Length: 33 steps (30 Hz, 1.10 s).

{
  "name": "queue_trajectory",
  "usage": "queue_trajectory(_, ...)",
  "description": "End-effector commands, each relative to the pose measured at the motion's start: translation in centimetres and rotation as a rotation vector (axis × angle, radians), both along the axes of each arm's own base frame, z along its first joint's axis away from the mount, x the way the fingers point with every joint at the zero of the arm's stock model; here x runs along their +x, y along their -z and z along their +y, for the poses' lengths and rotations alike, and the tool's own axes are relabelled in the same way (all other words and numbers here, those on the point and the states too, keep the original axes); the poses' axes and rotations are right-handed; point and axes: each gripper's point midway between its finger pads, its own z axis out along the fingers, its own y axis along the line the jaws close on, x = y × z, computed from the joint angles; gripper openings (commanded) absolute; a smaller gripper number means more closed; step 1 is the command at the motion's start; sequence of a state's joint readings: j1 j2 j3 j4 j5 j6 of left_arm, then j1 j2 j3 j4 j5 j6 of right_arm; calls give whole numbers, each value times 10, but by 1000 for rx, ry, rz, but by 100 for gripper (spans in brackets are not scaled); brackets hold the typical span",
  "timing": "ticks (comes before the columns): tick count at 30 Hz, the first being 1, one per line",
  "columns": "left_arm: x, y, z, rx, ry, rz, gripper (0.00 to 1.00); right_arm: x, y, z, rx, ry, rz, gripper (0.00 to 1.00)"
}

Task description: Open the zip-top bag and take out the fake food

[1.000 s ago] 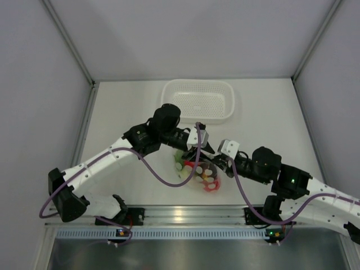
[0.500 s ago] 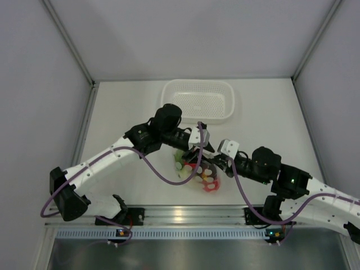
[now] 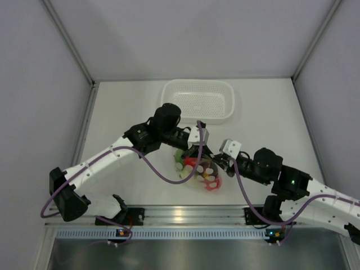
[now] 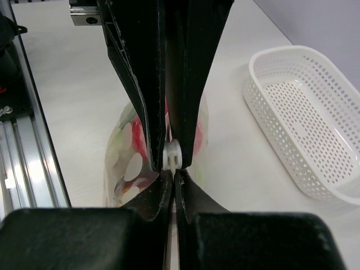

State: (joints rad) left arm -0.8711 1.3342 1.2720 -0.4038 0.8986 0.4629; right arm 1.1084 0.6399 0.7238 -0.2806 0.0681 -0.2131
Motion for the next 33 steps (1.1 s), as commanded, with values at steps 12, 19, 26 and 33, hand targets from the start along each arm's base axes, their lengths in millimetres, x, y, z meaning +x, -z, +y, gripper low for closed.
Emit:
queue_trajectory(12, 21, -3, 12, -30, -18, 0, 0, 2, -33, -6, 171, 31, -53, 0)
queue_trajectory(19, 16, 2, 14, -23, -5, 31, 0, 2, -40, -8, 208, 40, -58, 19)
queue_trajectory(26, 10, -4, 12, -38, 30, 52, 0, 6, -30, 8, 152, 28, -12, 29)
queue_trajectory(33, 4, -9, 13, -53, 61, 60, 0, 10, -26, 23, 179, 16, -3, 40)
